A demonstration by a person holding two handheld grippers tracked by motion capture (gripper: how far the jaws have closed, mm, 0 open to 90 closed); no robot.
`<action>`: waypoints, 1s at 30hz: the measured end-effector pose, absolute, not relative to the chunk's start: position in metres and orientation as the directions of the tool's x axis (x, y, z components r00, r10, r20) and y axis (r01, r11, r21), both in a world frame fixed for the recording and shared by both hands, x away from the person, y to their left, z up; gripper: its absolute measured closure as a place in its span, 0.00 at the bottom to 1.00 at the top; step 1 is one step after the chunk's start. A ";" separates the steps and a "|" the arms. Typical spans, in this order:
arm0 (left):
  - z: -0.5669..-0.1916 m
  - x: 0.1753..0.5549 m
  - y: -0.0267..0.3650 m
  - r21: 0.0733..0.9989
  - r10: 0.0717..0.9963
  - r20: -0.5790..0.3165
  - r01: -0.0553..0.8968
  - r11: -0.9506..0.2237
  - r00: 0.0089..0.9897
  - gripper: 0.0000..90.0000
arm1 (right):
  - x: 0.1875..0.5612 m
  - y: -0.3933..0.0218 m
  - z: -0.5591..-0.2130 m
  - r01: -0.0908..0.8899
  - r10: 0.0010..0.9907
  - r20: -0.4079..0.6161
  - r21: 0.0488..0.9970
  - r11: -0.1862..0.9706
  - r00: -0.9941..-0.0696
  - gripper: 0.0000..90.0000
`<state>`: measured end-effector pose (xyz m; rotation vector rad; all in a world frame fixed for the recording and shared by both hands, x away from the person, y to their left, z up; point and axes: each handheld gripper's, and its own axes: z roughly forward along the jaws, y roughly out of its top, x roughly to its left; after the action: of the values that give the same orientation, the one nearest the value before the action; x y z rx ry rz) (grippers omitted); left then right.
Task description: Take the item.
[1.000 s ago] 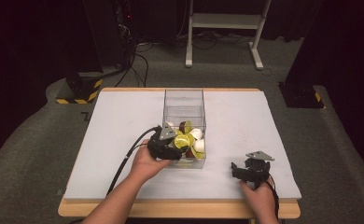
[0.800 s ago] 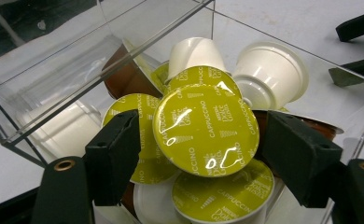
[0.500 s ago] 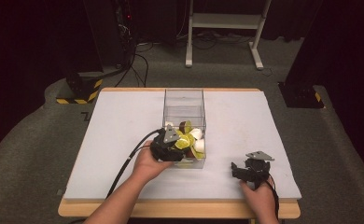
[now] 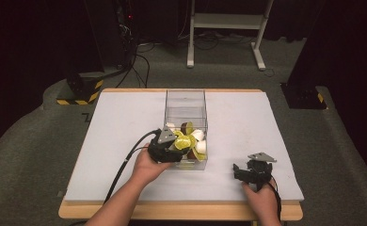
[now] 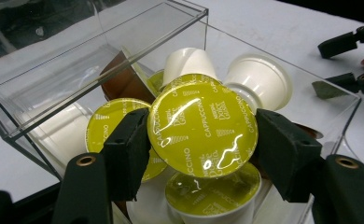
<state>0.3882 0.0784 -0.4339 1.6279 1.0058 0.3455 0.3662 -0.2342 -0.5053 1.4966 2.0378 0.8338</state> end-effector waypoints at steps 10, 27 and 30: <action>-0.426 0.384 0.086 0.903 0.737 -0.323 0.427 0.052 0.594 0.42 | 0.366 -0.234 -0.505 0.668 0.957 -0.020 0.712 0.218 -0.291 0.12; -0.417 0.377 0.095 0.901 0.713 -0.362 0.423 0.101 0.601 0.42 | 0.366 -0.234 -0.505 0.668 0.957 -0.020 0.712 0.218 -0.291 0.12; -0.415 0.377 0.097 0.898 0.706 -0.374 0.424 0.114 0.601 0.42 | 0.366 -0.234 -0.505 0.668 0.957 -0.020 0.712 0.218 -0.291 0.12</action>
<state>0.3769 0.0970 -0.4147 1.5137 0.9960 0.2670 0.3661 -0.2341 -0.5053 1.4973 2.0380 0.8346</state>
